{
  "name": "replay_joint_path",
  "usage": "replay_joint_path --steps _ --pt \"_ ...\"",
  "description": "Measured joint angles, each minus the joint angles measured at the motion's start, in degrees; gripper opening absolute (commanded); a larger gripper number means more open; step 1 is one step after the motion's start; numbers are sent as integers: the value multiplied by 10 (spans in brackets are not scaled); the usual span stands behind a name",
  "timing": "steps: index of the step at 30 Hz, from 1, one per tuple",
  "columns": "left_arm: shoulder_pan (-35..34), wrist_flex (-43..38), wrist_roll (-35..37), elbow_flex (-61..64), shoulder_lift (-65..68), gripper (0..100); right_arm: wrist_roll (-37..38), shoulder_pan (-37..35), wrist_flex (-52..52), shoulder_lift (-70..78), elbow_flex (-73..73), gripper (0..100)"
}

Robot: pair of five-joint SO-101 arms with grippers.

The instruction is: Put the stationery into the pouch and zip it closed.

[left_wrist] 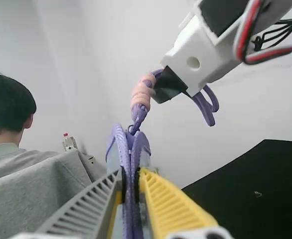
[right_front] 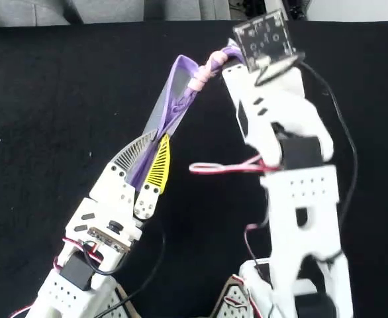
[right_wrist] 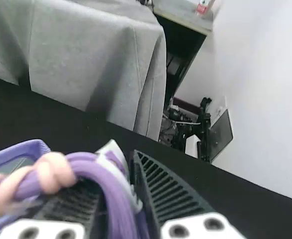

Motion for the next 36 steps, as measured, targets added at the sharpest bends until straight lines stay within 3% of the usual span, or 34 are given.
replay_joint_path --steps 22,28,36 --pt "-18 -1 1 0 -1 28 -1 91 33 207 -149 32" --pt "-26 -1 31 0 -1 28 32 67 150 207 -189 168" --pt "-28 -1 38 0 -1 28 70 7 221 157 -153 216"
